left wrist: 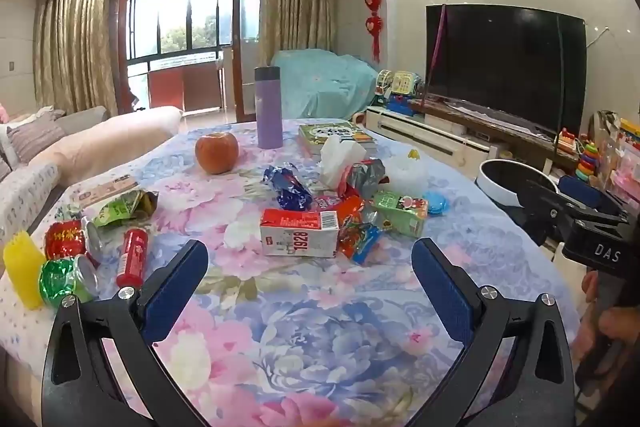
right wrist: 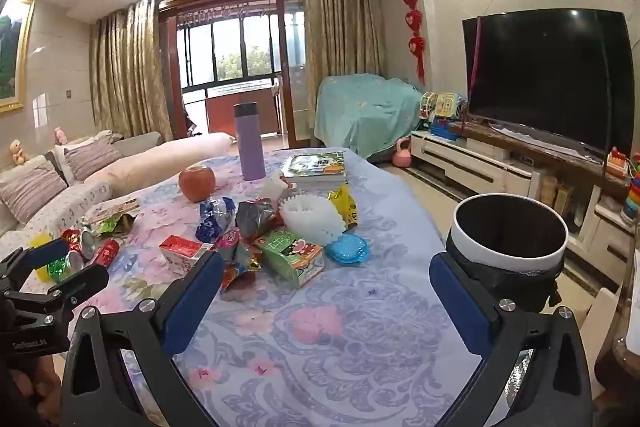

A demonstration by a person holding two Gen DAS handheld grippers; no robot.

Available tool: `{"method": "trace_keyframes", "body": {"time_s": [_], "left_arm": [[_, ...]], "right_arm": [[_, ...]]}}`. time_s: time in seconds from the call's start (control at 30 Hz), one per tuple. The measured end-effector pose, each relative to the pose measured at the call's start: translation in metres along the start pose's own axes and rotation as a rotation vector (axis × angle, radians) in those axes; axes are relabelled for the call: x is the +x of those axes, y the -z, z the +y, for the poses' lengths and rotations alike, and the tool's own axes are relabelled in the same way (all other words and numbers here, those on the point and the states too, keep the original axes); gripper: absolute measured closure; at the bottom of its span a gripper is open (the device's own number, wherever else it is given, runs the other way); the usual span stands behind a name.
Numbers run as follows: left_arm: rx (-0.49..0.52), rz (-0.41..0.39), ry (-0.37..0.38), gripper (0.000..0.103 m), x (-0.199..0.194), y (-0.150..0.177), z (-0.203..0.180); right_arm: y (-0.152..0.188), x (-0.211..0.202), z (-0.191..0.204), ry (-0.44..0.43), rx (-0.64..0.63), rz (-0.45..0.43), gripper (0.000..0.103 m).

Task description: Collect trash

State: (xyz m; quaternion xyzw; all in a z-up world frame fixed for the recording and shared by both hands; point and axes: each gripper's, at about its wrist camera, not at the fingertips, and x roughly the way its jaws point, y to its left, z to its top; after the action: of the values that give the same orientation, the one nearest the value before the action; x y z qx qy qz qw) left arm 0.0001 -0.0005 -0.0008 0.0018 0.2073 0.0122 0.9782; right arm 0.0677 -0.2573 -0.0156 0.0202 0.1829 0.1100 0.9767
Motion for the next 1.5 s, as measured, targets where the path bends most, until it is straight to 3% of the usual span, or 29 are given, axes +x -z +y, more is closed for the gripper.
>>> {"method": "trace_keyframes", "body": {"time_s": [0.47,1.5], "left_arm": [[-0.024,0.004,-0.005,0.000,-0.001,0.002,0.009],[-0.034,-0.005,-0.004,0.000,-0.003,0.003,0.012]], "right_arm": [[0.004,0.003,0.012,-0.047,-0.025,0.049,0.000],[0.006,0.004,0.015,-0.063,-0.018,0.057,0.000]]}}
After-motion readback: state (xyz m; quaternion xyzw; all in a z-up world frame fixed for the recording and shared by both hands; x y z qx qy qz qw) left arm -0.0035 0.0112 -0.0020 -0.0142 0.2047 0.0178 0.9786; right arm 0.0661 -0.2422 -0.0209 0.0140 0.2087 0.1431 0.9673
